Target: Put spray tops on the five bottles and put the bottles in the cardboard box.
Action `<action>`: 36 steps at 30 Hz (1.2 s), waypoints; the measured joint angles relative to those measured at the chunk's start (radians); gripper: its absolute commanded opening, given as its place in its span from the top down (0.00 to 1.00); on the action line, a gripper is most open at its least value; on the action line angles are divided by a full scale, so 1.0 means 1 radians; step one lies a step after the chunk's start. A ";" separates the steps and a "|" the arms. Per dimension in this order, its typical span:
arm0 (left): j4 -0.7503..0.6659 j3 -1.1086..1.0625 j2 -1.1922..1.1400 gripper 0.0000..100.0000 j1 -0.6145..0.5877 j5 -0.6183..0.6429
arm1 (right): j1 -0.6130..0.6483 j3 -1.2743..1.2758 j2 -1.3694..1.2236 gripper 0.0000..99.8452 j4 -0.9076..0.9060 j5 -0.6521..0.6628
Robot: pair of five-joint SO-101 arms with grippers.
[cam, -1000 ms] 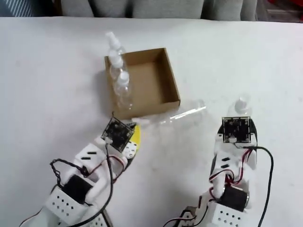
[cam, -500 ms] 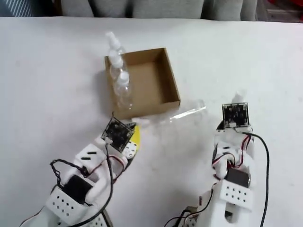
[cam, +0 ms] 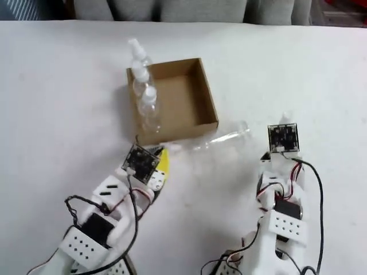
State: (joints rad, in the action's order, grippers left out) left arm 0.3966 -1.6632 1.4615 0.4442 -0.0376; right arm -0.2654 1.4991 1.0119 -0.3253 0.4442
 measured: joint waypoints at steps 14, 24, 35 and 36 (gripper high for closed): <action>0.000 0.000 0.000 0.98 -0.005 0.000 | 0.000 -0.003 -0.049 0.89 0.000 -0.002; 0.000 0.000 0.000 0.98 -0.005 0.000 | 0.000 -0.003 -0.071 0.84 0.009 -0.002; 0.000 0.000 0.000 0.98 -0.005 0.000 | 0.000 -0.002 -0.086 0.74 0.009 -0.002; 0.000 0.000 0.000 0.98 -0.005 0.000 | 0.000 -0.002 -0.086 0.74 0.009 -0.002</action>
State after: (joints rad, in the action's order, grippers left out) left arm 0.3966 -1.6632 1.4615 0.4396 -0.0376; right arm -0.2654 1.4975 0.9260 -0.3161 0.4427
